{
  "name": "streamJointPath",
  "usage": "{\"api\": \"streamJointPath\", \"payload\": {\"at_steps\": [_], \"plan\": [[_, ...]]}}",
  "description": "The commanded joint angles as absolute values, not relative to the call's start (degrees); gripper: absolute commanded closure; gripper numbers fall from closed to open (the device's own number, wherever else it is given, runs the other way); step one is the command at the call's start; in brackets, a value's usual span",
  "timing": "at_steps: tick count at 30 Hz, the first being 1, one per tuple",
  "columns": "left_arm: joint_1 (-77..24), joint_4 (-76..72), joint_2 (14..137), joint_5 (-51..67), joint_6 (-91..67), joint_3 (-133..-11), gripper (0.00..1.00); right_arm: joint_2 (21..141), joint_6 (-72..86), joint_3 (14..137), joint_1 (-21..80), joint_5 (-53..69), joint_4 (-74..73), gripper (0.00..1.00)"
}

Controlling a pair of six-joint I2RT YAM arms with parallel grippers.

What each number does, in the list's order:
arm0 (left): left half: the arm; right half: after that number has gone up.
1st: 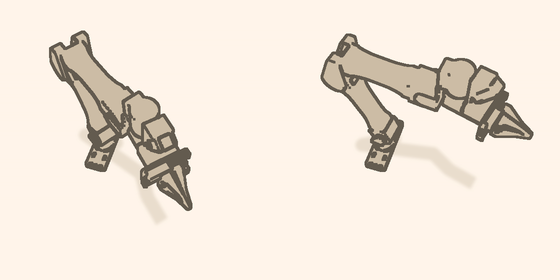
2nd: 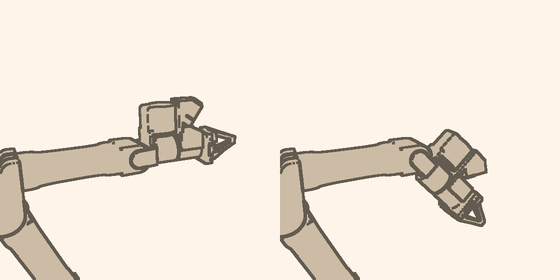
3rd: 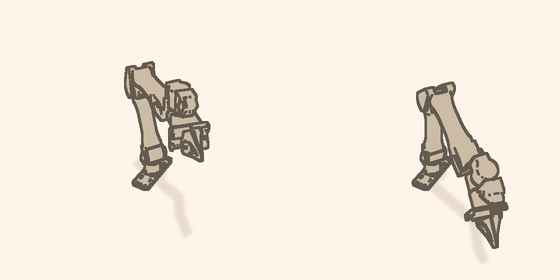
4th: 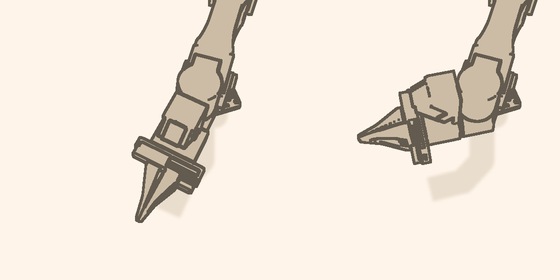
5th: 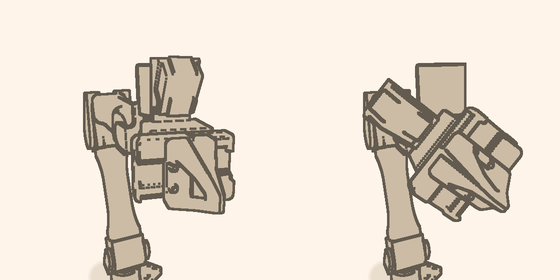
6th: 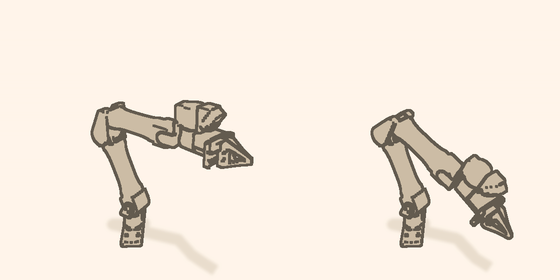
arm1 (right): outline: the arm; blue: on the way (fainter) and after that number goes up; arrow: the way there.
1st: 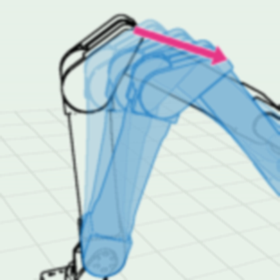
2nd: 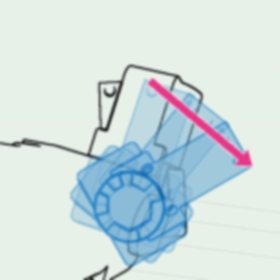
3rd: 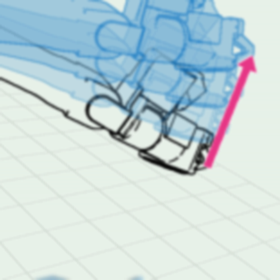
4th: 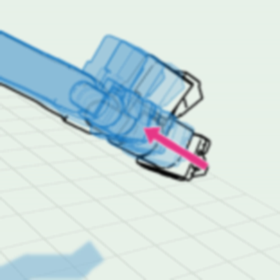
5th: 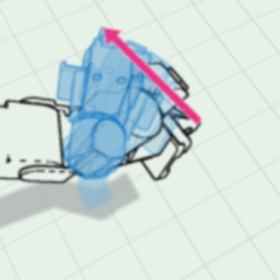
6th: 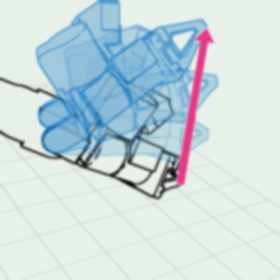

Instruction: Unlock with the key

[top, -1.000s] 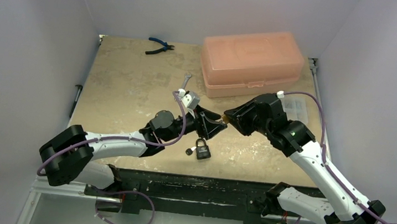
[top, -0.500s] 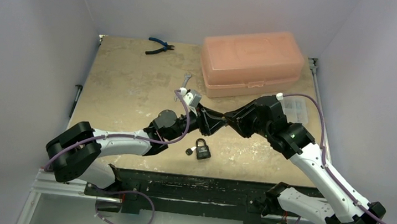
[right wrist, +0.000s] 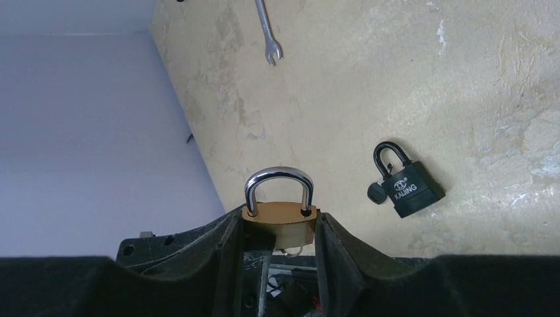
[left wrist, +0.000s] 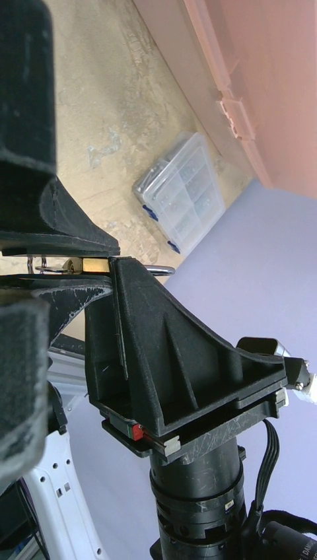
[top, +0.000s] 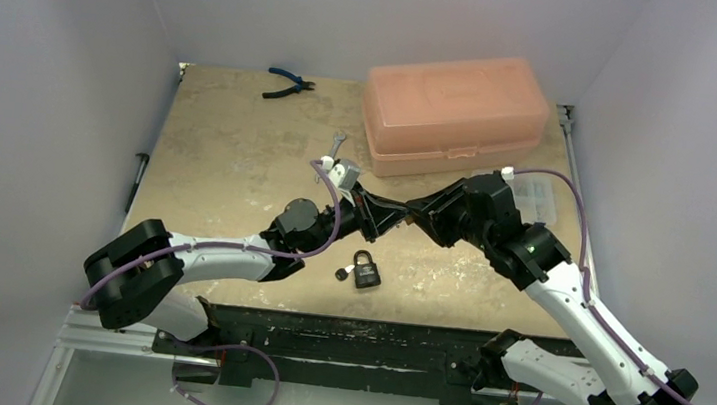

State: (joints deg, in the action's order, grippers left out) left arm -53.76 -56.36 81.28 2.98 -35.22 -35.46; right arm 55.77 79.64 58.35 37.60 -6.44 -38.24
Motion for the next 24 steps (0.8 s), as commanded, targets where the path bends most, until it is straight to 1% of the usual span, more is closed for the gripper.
{"api": "streamJointPath", "payload": {"at_steps": [1,2,3,4,6,10,15,18,24], "plan": [[-53.35,-59.11,81.2,1.93,-35.28,-36.22,1.0,54.02,79.86,58.23,37.83,-4.84,-35.95,0.74],[-53.35,-59.07,81.02,1.97,-35.22,-36.13,1.0,53.97,80.05,58.19,37.85,-5.1,-36.28,0.65],[-53.35,-59.06,80.84,2.09,-35.12,-36.0,1.0,53.97,80.33,58.18,37.79,-5.3,-36.56,0.57],[-53.35,-59.06,80.67,2.15,-35.05,-35.86,1.0,53.92,80.45,58.18,37.78,-5.5,-36.85,0.51],[-53.35,-58.99,80.31,2.25,-34.97,-35.54,1.0,53.88,80.51,58.33,37.79,-5.82,-37.12,0.46],[-53.35,-59.0,79.62,2.29,-34.89,-34.78,1.0,53.79,80.19,58.81,37.79,-7.1,-38.23,0.42],[-53.35,-58.58,78.4,3.19,-34.54,-34.37,1.0,53.4,79.54,59.24,37.78,-9.69,-39.64,0.42],[-53.35,-57.84,77.49,4.13,-34.13,-34.3,1.0,53.23,79.49,59.53,37.79,-11.96,-40.87,0.48],[-53.35,-56.8,75.72,5.97,-33.49,-33.62,1.0,54.09,79.1,59.85,37.79,-13.06,-41.23,0.52]]}}
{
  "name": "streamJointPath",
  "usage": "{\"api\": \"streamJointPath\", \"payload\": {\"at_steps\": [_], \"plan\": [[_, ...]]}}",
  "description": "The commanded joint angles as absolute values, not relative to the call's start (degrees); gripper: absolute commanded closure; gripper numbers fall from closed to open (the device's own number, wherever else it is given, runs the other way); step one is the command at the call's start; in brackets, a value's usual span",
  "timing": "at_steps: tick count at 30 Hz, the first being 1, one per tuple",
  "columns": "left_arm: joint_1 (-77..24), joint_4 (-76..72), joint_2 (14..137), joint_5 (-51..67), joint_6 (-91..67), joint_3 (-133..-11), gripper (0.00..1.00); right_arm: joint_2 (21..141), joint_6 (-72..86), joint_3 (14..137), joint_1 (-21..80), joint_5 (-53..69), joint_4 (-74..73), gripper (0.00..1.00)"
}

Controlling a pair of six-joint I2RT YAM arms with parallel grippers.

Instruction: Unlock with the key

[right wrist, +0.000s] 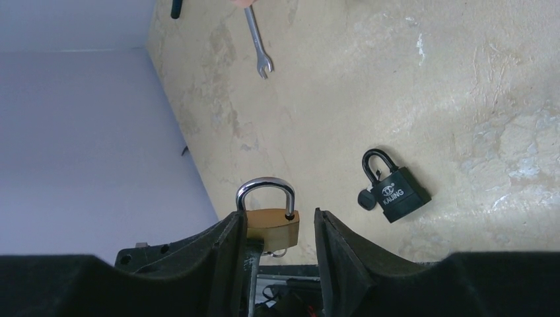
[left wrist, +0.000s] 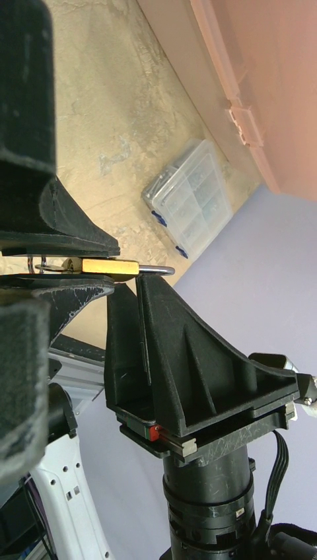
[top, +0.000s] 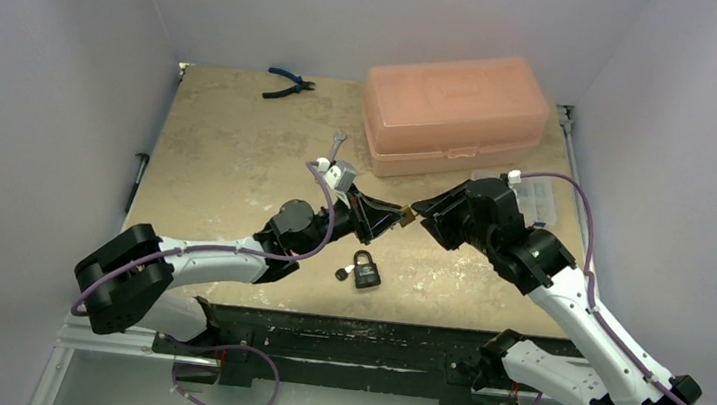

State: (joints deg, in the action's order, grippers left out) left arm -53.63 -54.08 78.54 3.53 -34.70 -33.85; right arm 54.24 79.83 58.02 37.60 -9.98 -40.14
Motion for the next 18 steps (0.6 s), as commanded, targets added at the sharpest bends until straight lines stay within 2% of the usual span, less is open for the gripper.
{"api": "streamJointPath", "payload": {"at_steps": [1,10,18], "plan": [[-53.35,-56.77,75.61,6.6,-33.49,-33.67,1.0,54.28,79.1,59.85,37.75,-13.01,-41.18,0.52],[-53.35,-56.98,75.5,10.06,-34.67,-33.32,1.0,55.5,77.66,59.86,37.72,-11.95,-38.56,0.58],[-53.35,-57.91,75.65,12.25,-36.1,-33.54,1.0,53.22,74.48,59.19,37.77,-12.94,-34.57,0.53]]}}
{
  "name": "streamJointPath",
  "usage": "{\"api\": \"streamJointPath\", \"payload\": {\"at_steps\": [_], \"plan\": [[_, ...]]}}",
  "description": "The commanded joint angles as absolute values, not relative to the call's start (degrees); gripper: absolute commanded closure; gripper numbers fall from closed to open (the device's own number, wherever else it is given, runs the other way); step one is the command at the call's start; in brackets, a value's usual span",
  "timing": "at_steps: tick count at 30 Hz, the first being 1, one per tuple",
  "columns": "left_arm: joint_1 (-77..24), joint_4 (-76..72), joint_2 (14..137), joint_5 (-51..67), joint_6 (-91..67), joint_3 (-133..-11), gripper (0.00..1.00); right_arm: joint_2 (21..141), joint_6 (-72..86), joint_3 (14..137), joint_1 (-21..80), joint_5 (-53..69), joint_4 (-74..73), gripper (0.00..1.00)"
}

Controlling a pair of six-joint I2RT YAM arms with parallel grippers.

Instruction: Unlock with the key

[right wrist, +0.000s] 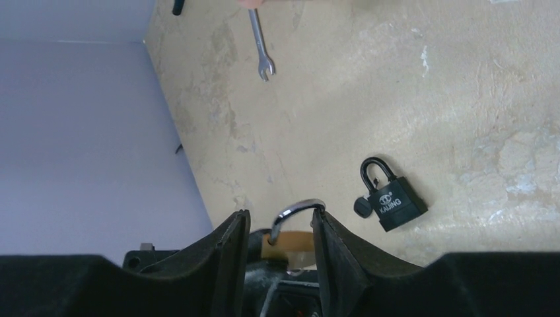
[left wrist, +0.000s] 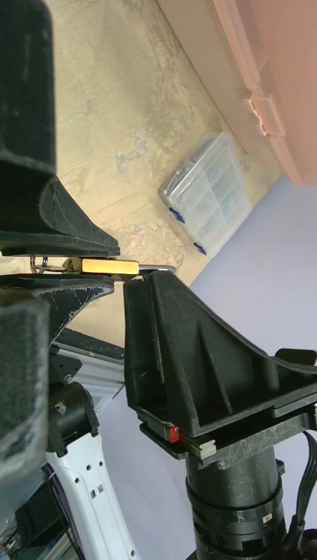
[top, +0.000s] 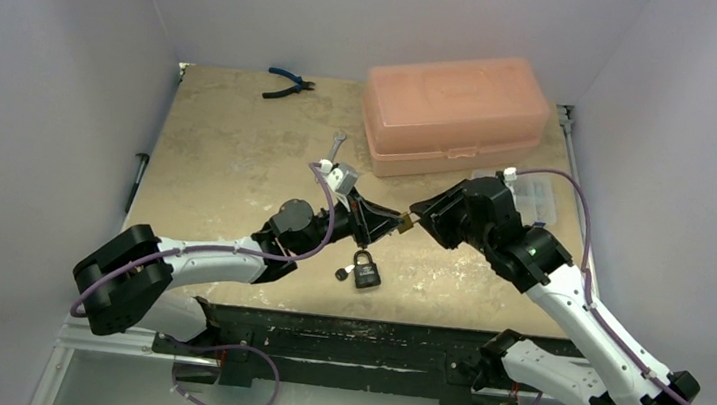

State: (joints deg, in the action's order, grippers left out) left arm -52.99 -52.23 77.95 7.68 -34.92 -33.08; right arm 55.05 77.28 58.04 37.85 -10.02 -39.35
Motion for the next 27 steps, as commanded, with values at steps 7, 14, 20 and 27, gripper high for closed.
{"api": "streamJointPath", "payload": {"at_steps": [7,14,20,27], "plan": [[-53.35,-58.13,75.02,12.33,-36.68,-33.28,1.0,50.79,72.51,56.88,37.7,-12.99,-30.36,0.46],[-53.35,-59.61,75.15,12.97,-37.89,-33.4,1.0,52.95,72.46,55.24,37.78,-9.15,-28.42,0.5],[-53.35,-59.7,74.74,13.69,-38.27,-33.41,1.0,51.24,70.53,53.53,37.76,-8.98,-24.89,0.65],[-53.35,-59.06,73.85,15.22,-39.42,-33.38,1.0,47.15,63.92,48.69,37.71,-4.44,-14.84,0.8]]}}
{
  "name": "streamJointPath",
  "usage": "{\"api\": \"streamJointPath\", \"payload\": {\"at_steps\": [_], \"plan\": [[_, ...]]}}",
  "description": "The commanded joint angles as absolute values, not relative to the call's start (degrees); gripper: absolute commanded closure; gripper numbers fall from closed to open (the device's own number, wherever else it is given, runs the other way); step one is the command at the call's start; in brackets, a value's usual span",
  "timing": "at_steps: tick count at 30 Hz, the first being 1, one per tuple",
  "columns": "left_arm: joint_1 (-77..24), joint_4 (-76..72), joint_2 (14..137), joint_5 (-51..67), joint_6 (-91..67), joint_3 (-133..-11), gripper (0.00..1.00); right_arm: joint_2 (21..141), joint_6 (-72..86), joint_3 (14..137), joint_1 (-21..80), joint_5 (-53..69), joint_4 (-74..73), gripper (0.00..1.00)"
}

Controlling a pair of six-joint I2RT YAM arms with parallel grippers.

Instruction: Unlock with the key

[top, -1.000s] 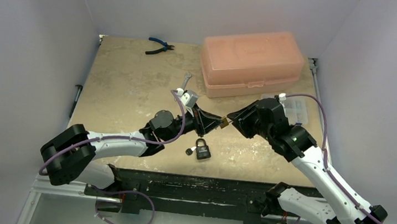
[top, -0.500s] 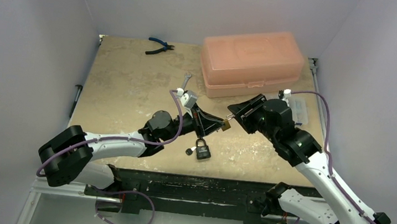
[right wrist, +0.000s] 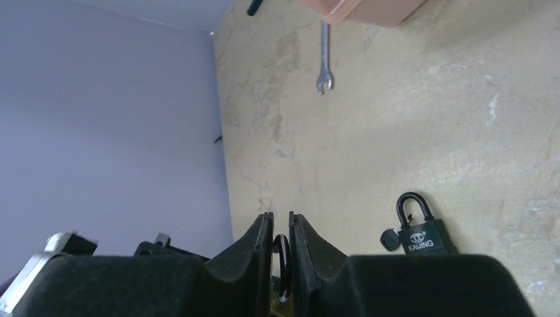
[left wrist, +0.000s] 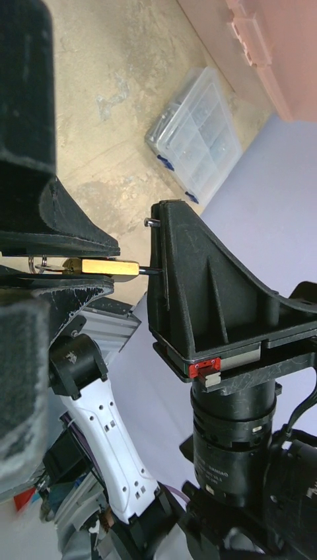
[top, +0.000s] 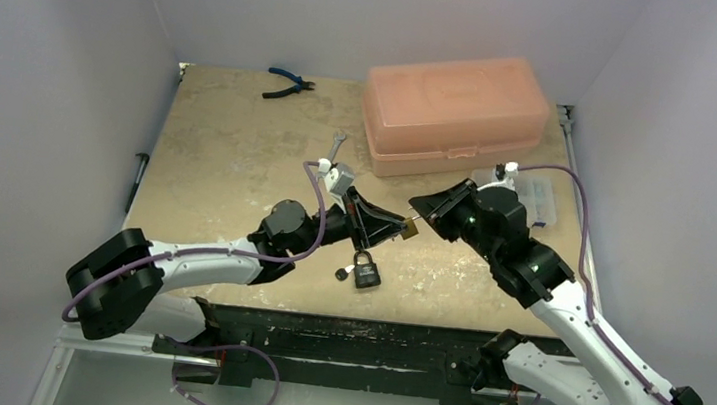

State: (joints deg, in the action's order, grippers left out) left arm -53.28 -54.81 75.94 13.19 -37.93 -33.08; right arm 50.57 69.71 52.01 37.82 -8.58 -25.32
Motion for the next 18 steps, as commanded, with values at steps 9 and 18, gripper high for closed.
{"api": "streamJointPath", "payload": {"at_steps": [9,18], "plan": [[-52.88,-55.16,71.14,18.09,-42.43,-35.54,1.0,41.14,52.49,40.56,37.69,10.86,6.2,0.83],[-49.31,-57.43,69.35,23.05,-51.8,-35.41,1.0,39.6,47.74,38.03,37.75,18.52,14.47,1.0]]}}
